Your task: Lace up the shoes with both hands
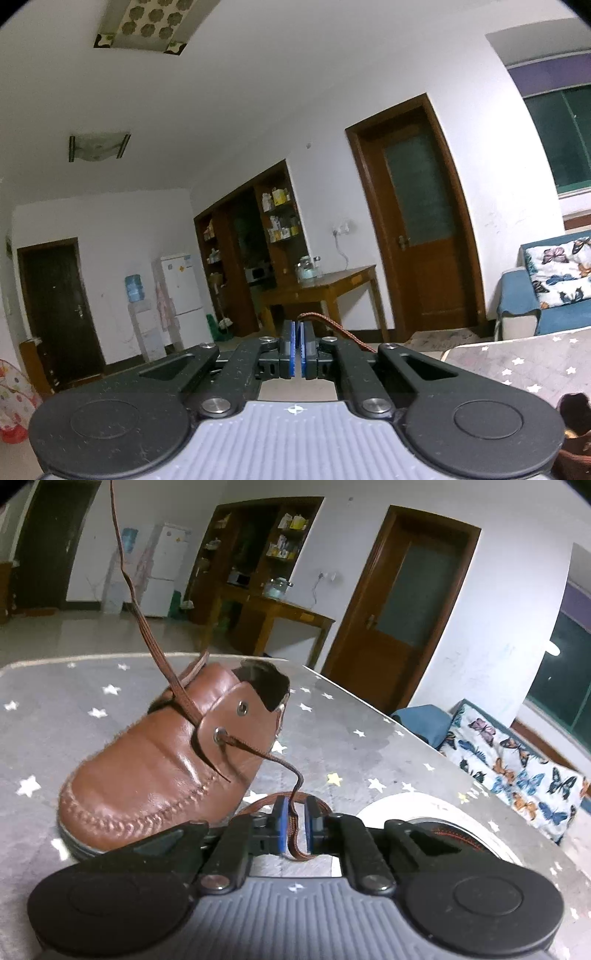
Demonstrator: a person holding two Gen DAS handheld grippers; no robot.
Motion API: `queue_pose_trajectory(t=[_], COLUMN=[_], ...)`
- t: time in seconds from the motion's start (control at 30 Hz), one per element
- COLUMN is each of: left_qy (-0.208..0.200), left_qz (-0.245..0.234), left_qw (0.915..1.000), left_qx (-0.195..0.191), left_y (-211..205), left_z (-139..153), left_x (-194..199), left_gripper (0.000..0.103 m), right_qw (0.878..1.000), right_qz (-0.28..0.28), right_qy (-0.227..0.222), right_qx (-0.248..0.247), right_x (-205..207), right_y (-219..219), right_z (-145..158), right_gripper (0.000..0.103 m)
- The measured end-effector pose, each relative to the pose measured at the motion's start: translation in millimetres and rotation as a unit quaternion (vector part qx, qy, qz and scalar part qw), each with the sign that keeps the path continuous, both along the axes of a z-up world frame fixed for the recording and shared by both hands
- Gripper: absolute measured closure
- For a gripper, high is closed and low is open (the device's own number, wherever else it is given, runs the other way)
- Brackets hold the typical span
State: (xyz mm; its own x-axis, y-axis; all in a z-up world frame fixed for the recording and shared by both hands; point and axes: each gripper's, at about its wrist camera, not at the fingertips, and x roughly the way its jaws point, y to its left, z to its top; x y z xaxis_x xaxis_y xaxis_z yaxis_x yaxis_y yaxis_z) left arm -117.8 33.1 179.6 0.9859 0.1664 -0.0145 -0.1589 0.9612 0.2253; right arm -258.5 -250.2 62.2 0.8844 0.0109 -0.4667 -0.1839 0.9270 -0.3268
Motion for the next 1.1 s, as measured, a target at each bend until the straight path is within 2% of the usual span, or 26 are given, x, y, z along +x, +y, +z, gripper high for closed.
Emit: queue_pose_trajectory(t=[0.07,0.37,0.57,0.8,0.97,1.1], left_qy=[-0.002,-0.017,-0.036,-0.036,-0.02,0.006], left_qz=[-0.013,-0.062,-0.069,-0.092,-0.134,-0.173], left_qw=[0.9999,0.9979,0.9969,0.9951,0.9908,0.9848], left_qx=[-0.005,-0.001,-0.005,-0.003,-0.003,0.017], left_y=[-1,-7,-1,-3,-7,-21], left_z=[3,15,27,30,29,16], left_x=[-6,-26,-36,-47,-55,-61], left_gripper=[0.1,0.1,0.1,0.1,0.1,0.1], right_qw=[1.0,0.995,0.994,0.992,0.985,0.977], right_qz=[0.006,0.057,0.074,0.082,0.116,0.15], right_qy=[-0.001,-0.028,-0.044,-0.043,-0.049,-0.054], right_qx=[0.013,0.076,0.072,0.087,0.118,0.141], right_x=[-2,-18,-29,-36,-45,-49], right_y=[-3,-4,4,5,4,7], right_z=[7,51,64,70,84,99], right_gripper=[0.09,0.083,0.072,0.069,0.068,0.068])
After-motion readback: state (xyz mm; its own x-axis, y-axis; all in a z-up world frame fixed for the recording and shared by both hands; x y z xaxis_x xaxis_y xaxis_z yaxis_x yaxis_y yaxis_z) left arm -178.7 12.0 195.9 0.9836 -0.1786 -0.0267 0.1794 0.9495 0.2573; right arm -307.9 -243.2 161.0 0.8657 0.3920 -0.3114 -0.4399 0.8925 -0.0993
